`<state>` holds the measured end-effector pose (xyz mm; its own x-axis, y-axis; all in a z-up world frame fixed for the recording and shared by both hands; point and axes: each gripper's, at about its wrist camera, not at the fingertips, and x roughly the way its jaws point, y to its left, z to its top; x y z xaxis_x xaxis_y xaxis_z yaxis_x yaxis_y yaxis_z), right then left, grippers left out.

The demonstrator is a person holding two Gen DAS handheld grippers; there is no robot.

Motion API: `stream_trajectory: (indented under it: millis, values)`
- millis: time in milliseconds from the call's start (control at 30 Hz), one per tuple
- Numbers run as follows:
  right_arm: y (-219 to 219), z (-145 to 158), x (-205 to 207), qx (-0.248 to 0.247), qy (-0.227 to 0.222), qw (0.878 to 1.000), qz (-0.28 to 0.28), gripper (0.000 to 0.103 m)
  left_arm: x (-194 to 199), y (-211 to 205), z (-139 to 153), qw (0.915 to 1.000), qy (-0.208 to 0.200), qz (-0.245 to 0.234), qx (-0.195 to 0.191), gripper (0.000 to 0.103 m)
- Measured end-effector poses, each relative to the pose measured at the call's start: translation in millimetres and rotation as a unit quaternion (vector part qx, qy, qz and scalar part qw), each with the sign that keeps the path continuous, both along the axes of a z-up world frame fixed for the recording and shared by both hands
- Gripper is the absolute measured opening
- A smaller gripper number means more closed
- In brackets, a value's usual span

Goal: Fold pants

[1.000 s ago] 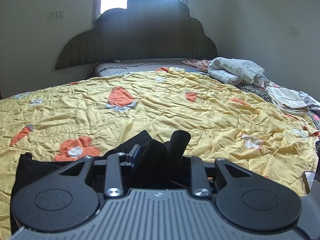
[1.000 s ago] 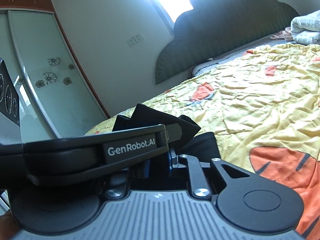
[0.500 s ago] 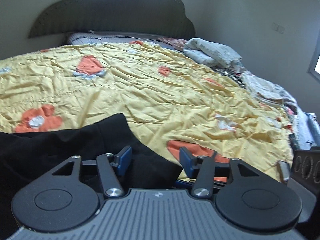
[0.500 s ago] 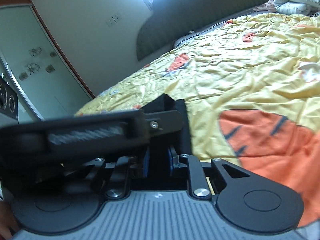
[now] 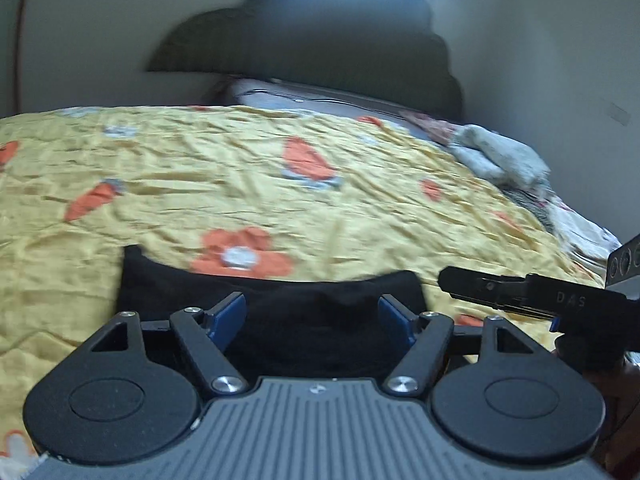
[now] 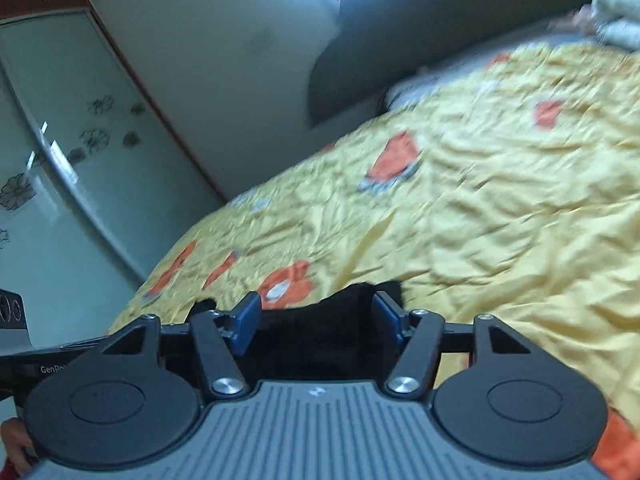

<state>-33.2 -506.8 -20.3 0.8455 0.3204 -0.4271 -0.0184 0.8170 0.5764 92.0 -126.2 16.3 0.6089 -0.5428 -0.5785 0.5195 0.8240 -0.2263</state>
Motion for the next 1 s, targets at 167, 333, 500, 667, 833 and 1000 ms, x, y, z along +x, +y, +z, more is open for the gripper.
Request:
stream_trajectory:
  millis: [167,333,500,667,833,1000]
  values:
    - [-8,-25,42,0.071,0.049,0.995,0.048,0.061,24,38,-2,0.9980,0.017,0.061,-0.002,0.074]
    - [-12,-37,57,0.087,0.066,0.993,0.046,0.016,31,47,-4,0.9958,0.026,0.087,-0.005,0.074]
    - [-9,-14,46,0.023,0.022,0.999,0.005,0.007,39,43,-7,0.9938,0.031,0.107,-0.008,0.074]
    - [5,-14,53,-0.062,0.037,0.997,-0.014,0.007,58,31,-18,0.9920,0.061,0.111,-0.005,0.075]
    - [0,-24,56,-0.061,0.063,0.996,-0.021,0.012,84,19,-39,0.9853,0.080,0.135,0.068,0.075]
    - [11,4,33,-0.156,0.054,0.985,-0.058,0.027,85,30,-39,0.9851,0.085,0.143,0.041,0.075]
